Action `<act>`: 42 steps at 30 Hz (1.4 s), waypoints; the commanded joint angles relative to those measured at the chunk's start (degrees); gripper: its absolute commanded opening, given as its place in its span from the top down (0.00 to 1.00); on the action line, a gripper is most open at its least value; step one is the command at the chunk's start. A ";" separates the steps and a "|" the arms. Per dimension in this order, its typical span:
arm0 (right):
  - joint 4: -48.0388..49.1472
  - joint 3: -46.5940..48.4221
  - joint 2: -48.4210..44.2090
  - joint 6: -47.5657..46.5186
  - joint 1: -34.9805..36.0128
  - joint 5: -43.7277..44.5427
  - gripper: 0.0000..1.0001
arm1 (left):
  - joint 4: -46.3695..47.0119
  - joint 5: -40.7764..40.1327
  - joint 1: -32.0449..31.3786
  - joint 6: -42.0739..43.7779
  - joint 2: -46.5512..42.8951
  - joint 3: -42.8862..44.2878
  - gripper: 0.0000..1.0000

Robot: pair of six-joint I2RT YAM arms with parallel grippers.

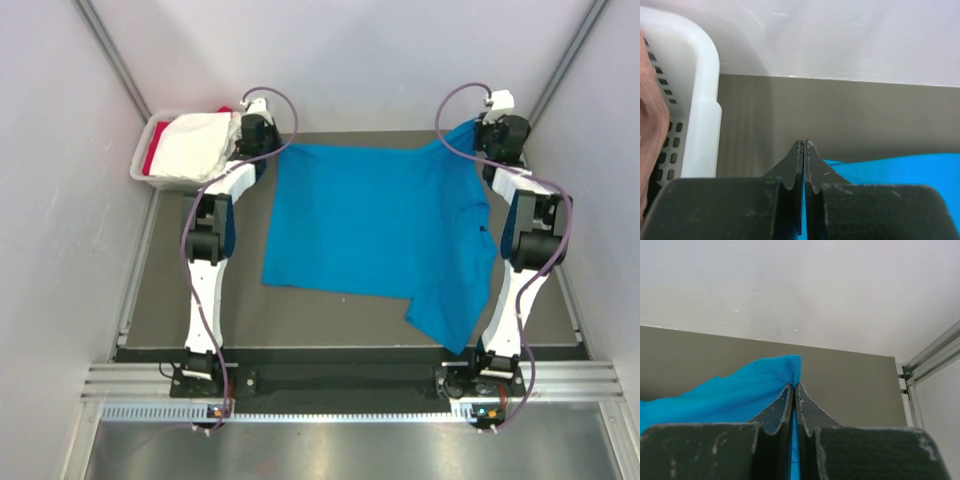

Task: Fold and stack the t-shirts
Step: Flatten the tshirt out, then fold the tshirt

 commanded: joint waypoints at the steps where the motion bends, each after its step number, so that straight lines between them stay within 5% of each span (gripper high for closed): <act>1: 3.32 3.44 0.56 2.05 0.12 -1.22 1.00 | 1.02 -0.92 0.16 0.23 0.16 1.03 1.00; 42: 9.74 -4.30 -2.52 6.97 -0.06 0.36 1.00 | 6.73 -0.66 0.69 -7.93 -4.06 -6.26 1.00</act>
